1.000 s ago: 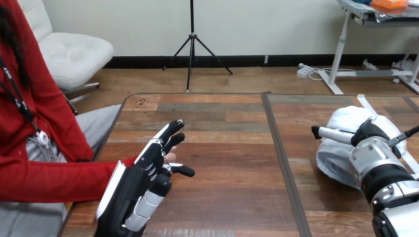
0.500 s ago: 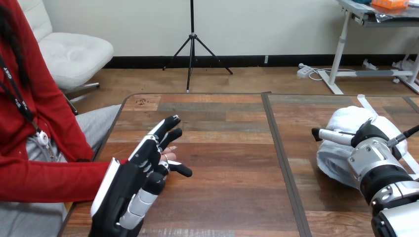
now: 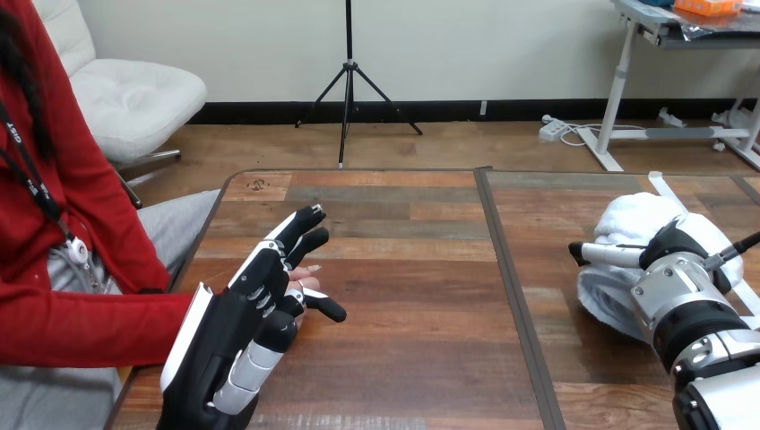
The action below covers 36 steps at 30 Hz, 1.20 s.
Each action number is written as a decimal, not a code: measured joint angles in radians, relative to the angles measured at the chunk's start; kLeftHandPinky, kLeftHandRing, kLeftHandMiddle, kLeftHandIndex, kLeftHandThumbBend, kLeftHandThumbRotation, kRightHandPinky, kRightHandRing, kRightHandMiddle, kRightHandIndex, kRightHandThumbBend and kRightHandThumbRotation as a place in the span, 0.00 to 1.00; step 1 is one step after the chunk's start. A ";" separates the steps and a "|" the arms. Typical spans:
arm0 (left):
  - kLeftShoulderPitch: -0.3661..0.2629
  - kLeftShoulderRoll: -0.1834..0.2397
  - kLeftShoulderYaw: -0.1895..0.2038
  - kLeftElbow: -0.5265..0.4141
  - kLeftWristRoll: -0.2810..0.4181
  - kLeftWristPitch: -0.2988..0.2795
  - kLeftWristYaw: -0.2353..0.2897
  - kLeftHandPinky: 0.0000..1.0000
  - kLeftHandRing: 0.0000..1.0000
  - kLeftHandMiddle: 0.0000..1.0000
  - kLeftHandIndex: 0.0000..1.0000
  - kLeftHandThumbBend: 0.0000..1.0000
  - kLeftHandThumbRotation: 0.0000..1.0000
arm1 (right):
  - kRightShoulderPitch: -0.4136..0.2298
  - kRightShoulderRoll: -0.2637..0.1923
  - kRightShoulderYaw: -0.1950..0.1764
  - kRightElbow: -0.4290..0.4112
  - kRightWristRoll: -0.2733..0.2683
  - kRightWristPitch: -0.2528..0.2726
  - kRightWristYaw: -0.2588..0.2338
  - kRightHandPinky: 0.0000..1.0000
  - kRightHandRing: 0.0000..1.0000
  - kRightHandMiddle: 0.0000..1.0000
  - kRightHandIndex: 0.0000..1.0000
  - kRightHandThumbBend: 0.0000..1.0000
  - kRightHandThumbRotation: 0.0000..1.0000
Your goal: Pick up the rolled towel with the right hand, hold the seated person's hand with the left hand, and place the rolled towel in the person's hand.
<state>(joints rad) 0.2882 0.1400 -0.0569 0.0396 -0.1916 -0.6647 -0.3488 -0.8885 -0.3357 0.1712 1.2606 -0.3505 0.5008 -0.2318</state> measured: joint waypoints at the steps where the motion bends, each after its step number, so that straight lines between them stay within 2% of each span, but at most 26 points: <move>1: 0.000 0.000 0.000 -0.002 0.000 0.000 0.000 0.47 0.90 0.93 0.87 0.98 0.89 | 0.000 0.001 -0.001 0.001 0.000 0.000 -0.003 0.81 0.91 0.95 0.97 1.00 0.34; 5: 0.001 0.000 0.000 -0.006 0.001 0.000 0.001 0.46 0.90 0.93 0.87 0.99 0.90 | 0.000 0.004 -0.001 0.004 -0.001 0.000 -0.011 0.66 0.84 0.90 0.93 1.00 0.31; 6: 0.001 0.000 0.000 -0.008 0.001 0.000 0.001 0.45 0.91 0.93 0.88 0.99 0.90 | 0.000 0.005 -0.001 0.004 -0.002 0.000 -0.012 0.60 0.80 0.87 0.90 1.00 0.29; 12: 0.003 0.000 0.002 -0.023 0.006 0.004 0.010 0.45 0.91 0.94 0.88 1.00 0.91 | 0.000 0.007 0.010 0.004 -0.013 0.000 -0.026 0.45 0.66 0.77 0.82 1.00 0.28; 15: 0.006 0.001 0.005 -0.038 0.011 0.013 0.018 0.44 0.91 0.93 0.88 1.00 0.92 | 0.000 0.004 0.037 0.005 -0.049 0.001 -0.011 0.40 0.60 0.73 0.77 1.00 0.31; 19: 0.007 0.001 0.011 -0.052 0.019 0.021 0.030 0.44 0.91 0.94 0.88 1.00 0.92 | -0.005 -0.004 0.061 0.005 -0.076 0.002 0.007 0.37 0.59 0.71 0.75 1.00 0.31; 24: 0.010 0.001 0.021 -0.068 0.019 0.027 0.037 0.41 0.92 0.94 0.88 0.99 0.93 | -0.017 -0.013 0.066 0.005 -0.083 0.002 0.019 0.34 0.55 0.68 0.73 1.00 0.29; 30: 0.016 0.001 0.032 -0.092 0.021 0.036 0.047 0.30 0.92 0.94 0.88 0.99 0.94 | -0.026 -0.018 0.066 0.005 -0.083 0.007 0.027 0.32 0.55 0.68 0.69 1.00 0.24; 32: 0.017 0.001 0.034 -0.098 0.024 0.039 0.051 0.23 0.92 0.94 0.88 0.98 0.95 | -0.026 -0.018 0.066 0.005 -0.083 0.007 0.027 0.33 0.57 0.69 0.68 1.00 0.22; 33: 0.018 0.001 0.036 -0.102 0.025 0.041 0.052 0.14 0.92 0.94 0.88 0.98 0.96 | -0.026 -0.018 0.066 0.005 -0.084 0.007 0.027 0.34 0.59 0.70 0.67 1.00 0.21; 36: 0.020 0.001 0.038 -0.111 0.026 0.044 0.056 0.07 0.92 0.94 0.88 0.96 0.96 | -0.026 -0.018 0.067 0.005 -0.084 0.006 0.027 0.35 0.61 0.71 0.68 1.00 0.18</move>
<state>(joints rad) 0.3080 0.1410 -0.0191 -0.0712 -0.1655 -0.6202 -0.2924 -0.9147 -0.3537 0.2383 1.2654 -0.4349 0.5065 -0.2046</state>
